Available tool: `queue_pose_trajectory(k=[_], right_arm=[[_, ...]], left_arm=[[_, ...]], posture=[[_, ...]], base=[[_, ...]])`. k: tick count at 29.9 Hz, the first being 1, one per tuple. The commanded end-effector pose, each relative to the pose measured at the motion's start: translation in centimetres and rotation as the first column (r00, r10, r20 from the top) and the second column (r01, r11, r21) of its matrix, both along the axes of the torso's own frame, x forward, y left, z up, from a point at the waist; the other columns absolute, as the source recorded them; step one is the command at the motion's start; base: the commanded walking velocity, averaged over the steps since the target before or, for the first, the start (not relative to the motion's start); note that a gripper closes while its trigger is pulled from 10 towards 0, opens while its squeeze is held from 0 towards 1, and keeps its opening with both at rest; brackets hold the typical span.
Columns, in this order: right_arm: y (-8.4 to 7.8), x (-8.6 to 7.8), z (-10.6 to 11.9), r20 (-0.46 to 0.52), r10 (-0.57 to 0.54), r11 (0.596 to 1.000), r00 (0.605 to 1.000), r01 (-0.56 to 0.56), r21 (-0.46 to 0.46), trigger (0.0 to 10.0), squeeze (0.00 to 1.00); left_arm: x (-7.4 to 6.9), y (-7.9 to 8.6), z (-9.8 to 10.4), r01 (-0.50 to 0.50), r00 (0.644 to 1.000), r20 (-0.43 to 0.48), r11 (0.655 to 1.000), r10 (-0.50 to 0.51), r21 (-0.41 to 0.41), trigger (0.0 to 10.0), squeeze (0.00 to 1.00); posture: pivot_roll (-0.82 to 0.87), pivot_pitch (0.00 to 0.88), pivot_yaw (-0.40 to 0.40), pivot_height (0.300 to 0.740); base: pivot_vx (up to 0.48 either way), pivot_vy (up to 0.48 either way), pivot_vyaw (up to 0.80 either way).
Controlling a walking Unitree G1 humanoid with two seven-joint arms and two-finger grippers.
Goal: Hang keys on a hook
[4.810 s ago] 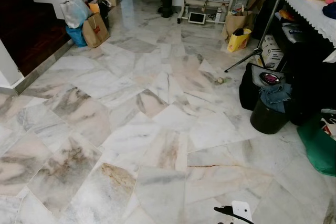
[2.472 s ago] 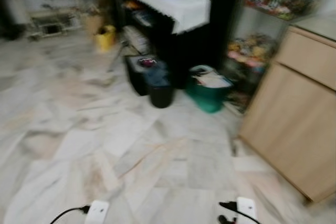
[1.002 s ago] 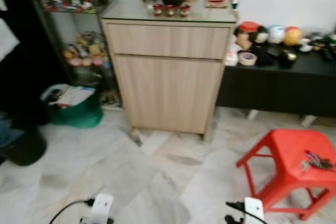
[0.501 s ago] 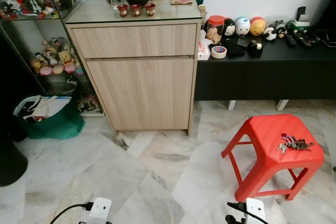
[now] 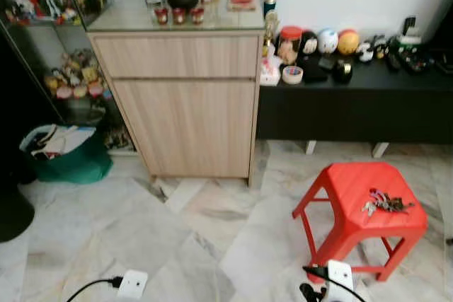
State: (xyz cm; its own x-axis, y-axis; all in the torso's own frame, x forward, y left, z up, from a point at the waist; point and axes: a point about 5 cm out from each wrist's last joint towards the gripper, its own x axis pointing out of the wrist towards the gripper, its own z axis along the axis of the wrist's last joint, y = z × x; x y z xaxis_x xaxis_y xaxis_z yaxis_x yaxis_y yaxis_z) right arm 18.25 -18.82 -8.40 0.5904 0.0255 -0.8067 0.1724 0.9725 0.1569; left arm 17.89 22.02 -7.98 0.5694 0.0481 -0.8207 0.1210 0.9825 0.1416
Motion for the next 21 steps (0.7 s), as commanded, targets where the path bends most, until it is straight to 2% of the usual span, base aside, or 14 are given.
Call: queue_pose_trajectory(k=[1, 21], right_arm=[[-0.52, -0.5, -0.16, -0.01, -0.009, 1.0, 1.0, 0.009, -0.012, 10.0, 0.0], [-0.49, -0.75, -0.27, -0.011, -0.002, 1.0, 1.0, 0.001, -0.013, 10.0, 0.0]], left_arm=[[-0.1, -0.32, -0.13, 0.024, 1.0, -0.013, 1.0, -0.023, 0.003, 10.0, 0.0], [-0.25, -0.61, -0.25, 0.032, 0.999, -0.016, 0.999, -0.032, 0.002, 10.0, 0.0]], posture=[[-0.04, 0.0, 0.023, 0.73], [-0.04, 0.0, 0.028, 0.73]], base=[[0.0, -0.341, 0.0], [0.0, -0.342, 0.0]])
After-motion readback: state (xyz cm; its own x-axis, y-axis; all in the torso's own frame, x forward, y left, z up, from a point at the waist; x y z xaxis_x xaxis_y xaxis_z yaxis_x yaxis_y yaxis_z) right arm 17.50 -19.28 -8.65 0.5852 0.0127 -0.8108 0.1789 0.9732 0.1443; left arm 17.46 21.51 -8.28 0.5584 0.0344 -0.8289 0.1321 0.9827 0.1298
